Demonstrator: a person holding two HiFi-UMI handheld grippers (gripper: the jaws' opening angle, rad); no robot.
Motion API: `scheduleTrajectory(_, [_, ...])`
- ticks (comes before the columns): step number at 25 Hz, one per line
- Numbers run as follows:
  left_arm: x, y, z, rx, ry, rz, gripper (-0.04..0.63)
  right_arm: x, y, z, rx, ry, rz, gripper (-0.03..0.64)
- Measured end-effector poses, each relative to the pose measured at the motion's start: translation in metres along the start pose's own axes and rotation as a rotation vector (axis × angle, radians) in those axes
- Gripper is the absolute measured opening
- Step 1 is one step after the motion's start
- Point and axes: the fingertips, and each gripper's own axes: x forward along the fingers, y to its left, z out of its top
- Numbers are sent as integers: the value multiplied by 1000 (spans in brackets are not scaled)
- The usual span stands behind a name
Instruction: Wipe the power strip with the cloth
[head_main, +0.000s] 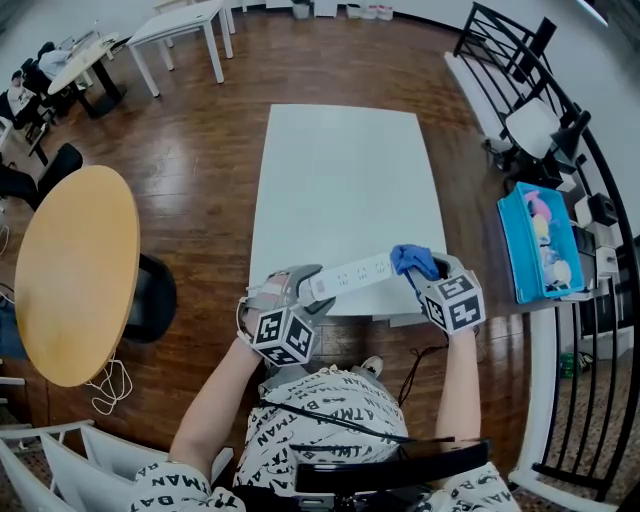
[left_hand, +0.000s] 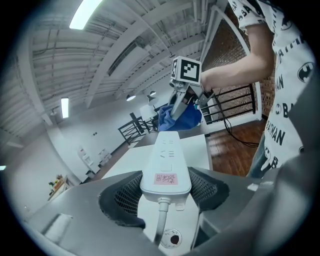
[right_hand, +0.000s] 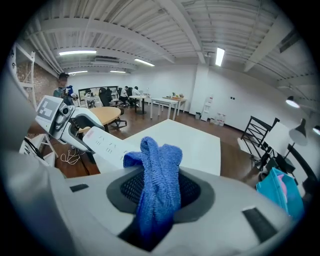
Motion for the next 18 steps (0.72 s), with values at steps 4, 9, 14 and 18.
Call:
scheduleTrajectory(4, [0,4,-2,-2,3,9,284,-5,-2,5,27,-36,-12,135])
scheduleTrajectory(9, [-1,10,-11,-43,19,17,284,-11,3,13,22,-57,-10,135])
scheduleTrajectory(14, [-1,22,-15,-76,24,42,284,-12,7,13,32,-67,6,135])
scheduleTrajectory(18, [-2,32,-21,-150,19,63,284,-8,30,15,35,-80,60,135])
